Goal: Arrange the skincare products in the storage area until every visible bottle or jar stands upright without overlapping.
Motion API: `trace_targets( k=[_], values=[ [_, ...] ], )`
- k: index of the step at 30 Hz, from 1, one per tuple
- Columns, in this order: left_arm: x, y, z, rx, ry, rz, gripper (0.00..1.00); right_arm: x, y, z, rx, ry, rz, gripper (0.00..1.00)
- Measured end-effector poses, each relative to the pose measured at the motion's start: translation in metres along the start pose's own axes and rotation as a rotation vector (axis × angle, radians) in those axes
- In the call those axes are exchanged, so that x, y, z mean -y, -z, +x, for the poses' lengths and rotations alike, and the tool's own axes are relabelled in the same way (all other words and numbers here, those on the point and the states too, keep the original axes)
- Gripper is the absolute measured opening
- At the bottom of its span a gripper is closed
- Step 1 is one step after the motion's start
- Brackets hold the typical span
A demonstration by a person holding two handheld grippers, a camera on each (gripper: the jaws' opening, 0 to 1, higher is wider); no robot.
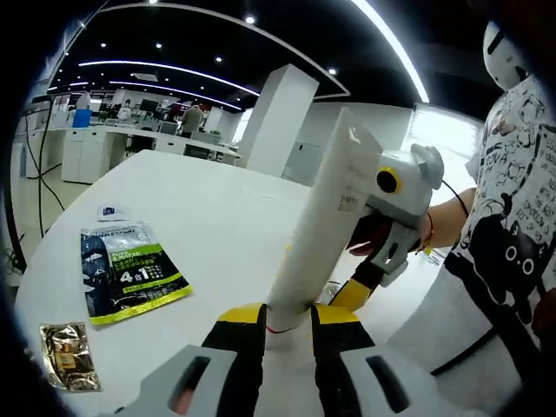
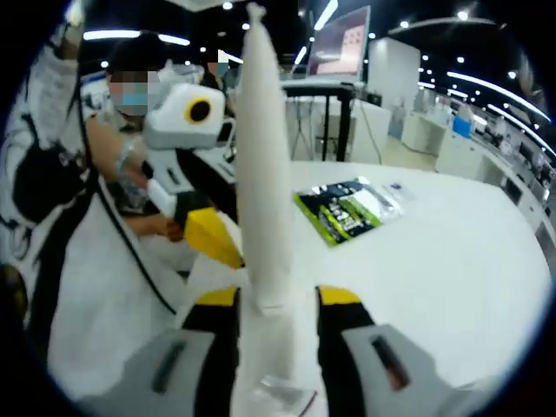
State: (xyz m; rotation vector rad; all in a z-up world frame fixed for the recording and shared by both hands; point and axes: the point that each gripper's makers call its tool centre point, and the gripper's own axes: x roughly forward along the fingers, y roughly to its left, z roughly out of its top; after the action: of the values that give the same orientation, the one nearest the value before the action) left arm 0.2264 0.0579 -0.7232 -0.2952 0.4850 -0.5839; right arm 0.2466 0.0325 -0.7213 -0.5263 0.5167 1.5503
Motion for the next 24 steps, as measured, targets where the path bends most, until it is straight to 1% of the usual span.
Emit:
trace_targets(
  k=[4, 6, 8, 11, 14, 22, 23, 24],
  values=[
    [-0.004, 0.002, 0.004, 0.001, -0.011, -0.001, 0.21, 0.008, 0.007, -0.014, 0.01, 0.059, 0.05, 0.31],
    [-0.007, 0.005, 0.007, -0.015, -0.039, 0.036, 0.19, 0.01, 0.01, -0.021, 0.013, 0.085, 0.062, 0.31],
    [-0.009, 0.006, 0.01, -0.023, -0.05, 0.045, 0.17, 0.011, 0.012, -0.026, 0.017, 0.103, 0.069, 0.31],
    [-0.009, 0.003, 0.014, -0.022, -0.058, 0.037, 0.17, 0.015, 0.014, -0.036, 0.03, 0.141, 0.094, 0.31],
    [-0.009, 0.0, 0.019, -0.023, -0.065, 0.047, 0.17, 0.021, 0.017, -0.044, 0.033, 0.18, 0.113, 0.3],
    [-0.01, -0.007, 0.035, -0.04, -0.074, 0.065, 0.17, 0.039, 0.028, -0.069, 0.06, 0.314, 0.192, 0.29],
    [-0.01, -0.007, 0.037, -0.042, -0.076, 0.065, 0.17, 0.041, 0.03, -0.073, 0.067, 0.338, 0.213, 0.29],
    [-0.01, -0.008, 0.038, -0.043, -0.077, 0.068, 0.17, 0.042, 0.031, -0.075, 0.069, 0.346, 0.22, 0.29]
  ],
)
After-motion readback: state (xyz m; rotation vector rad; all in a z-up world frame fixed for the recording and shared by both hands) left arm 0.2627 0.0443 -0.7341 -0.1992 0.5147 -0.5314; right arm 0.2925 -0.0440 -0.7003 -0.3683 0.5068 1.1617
